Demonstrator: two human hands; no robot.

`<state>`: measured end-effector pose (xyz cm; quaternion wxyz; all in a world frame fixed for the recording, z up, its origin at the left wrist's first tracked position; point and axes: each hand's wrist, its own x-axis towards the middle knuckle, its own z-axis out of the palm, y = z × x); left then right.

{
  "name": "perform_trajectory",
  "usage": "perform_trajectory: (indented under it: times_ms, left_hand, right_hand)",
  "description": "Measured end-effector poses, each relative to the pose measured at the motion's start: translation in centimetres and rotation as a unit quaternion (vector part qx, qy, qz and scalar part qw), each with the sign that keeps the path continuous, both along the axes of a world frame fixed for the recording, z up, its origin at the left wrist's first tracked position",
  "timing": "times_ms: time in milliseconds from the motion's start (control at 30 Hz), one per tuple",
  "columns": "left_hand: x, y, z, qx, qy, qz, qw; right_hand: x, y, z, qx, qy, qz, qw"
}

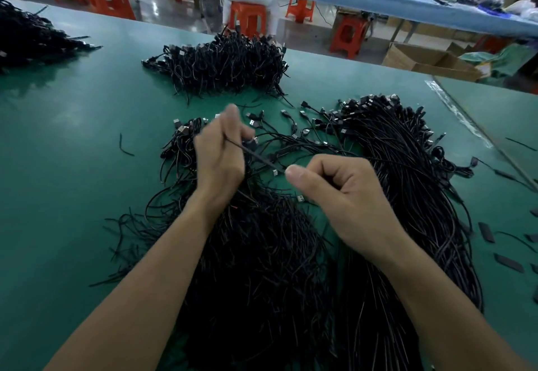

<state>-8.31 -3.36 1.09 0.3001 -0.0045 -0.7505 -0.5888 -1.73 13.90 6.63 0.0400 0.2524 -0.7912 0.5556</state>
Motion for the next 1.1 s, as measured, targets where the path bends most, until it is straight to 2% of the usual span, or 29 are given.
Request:
perform_trajectory:
  times_ms: [67, 133, 167, 267, 333, 400, 533, 633, 700, 800, 833, 900, 1000, 1100]
  left_hand:
    - [0.2, -0.8, 1.7, 0.003, 0.059, 0.089, 0.994]
    - [0.8, -1.7, 3.1, -0.053, 0.086, 0.147, 0.984]
    - [1.2, -2.1, 3.4, -0.096, 0.087, 0.142, 0.981]
    - [2.5, -2.8, 4.1, -0.261, 0.005, 0.001, 0.965]
    - [3.2, -2.2, 3.9, -0.373, -0.070, -0.075, 0.922]
    - [3.6, -1.2, 3.6, -0.424, -0.090, -0.083, 0.897]
    - [4.0, -0.1, 3.5, -0.406, -0.080, -0.118, 0.903]
    - [4.3, -0.6, 4.0, -0.361, -0.104, -0.172, 0.910]
    - [4.5, -0.9, 4.2, -0.341, -0.131, -0.201, 0.909]
    - [4.7, -1.3, 4.3, -0.309, -0.164, -0.236, 0.907]
    - [4.7, -1.3, 4.2, -0.297, -0.160, -0.243, 0.910]
    - [4.7, -1.4, 3.9, -0.272, -0.134, -0.241, 0.922]
    - [4.6, -1.5, 2.8, -0.249, -0.092, -0.189, 0.946]
    - [4.6, -1.9, 2.1, -0.213, -0.126, -0.129, 0.960]
  right_hand:
    - [-0.9, 1.1, -0.3, 0.039, 0.009, -0.060, 0.997]
    - [-2.1, 2.3, -0.9, 0.129, -0.010, -0.117, 0.985]
    - [-2.5, 2.8, -1.3, 0.188, -0.029, -0.133, 0.973]
    - [-3.2, 3.5, -2.1, 0.325, -0.077, -0.128, 0.934]
    - [-2.9, 2.9, -2.4, 0.325, -0.103, -0.087, 0.936]
    - [-2.5, 1.7, -2.4, 0.292, -0.120, -0.044, 0.948]
    - [-2.2, 0.6, -2.6, 0.249, -0.113, -0.039, 0.961]
    - [-1.8, 0.7, -2.3, 0.241, -0.024, -0.071, 0.968]
    - [-1.4, 0.5, -2.0, 0.173, 0.003, -0.075, 0.982]
    - [-1.2, 0.1, -1.8, 0.137, 0.048, -0.022, 0.989]
    - [-1.3, 0.0, -1.7, 0.131, 0.033, 0.014, 0.991]
    - [-1.4, -0.1, -1.8, 0.111, -0.025, 0.050, 0.992]
    - [-1.6, 0.1, -2.1, 0.125, 0.003, -0.023, 0.992]
    - [-2.0, 0.7, -2.2, 0.066, 0.008, -0.062, 0.996]
